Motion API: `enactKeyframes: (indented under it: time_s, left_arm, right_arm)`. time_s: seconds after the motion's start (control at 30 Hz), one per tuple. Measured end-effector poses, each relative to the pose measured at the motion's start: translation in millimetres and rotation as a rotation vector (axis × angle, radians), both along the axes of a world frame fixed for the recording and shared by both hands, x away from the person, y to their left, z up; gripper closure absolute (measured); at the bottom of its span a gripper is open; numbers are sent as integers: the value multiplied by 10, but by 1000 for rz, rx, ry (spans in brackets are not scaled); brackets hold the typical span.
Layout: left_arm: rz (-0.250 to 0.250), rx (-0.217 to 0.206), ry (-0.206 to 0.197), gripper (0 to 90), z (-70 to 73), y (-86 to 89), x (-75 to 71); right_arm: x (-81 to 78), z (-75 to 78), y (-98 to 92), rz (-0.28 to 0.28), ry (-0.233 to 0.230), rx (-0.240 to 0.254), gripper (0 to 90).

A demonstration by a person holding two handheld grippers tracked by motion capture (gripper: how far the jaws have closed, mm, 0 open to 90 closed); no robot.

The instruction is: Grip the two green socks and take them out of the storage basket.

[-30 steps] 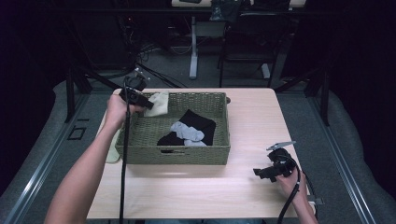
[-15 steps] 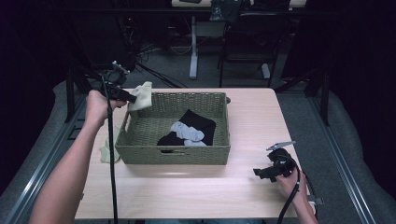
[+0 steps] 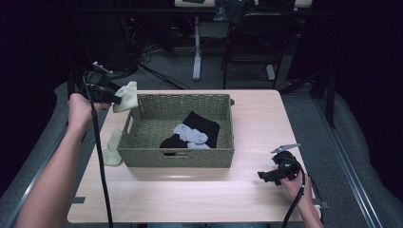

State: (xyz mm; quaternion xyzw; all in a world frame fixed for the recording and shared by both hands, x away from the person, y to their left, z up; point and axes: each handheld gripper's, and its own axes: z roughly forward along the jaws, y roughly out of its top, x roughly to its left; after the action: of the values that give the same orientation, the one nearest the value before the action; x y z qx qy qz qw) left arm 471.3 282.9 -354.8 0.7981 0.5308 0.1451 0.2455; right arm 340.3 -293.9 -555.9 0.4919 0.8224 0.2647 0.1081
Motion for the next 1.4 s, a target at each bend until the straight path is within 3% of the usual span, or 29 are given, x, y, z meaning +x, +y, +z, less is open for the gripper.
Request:
enactKeyframes:
  time_s: [0.3,0.5,0.7,1.4]
  left_arm:
    - [79,6,-1,832,-71,332,-94]
    - [112,13,-7,830,-137,457,-146]
    - [142,16,15,830,-274,587,-181]
    - [159,23,123,830,-1063,630,-261]
  right_arm:
    - [-3,1,2,-7,-6,10,11]
    - [-3,-1,4,-8,-6,10,10]
    - [-1,-3,4,-6,-2,11,11]
    - [-5,0,4,-7,-6,12,10]
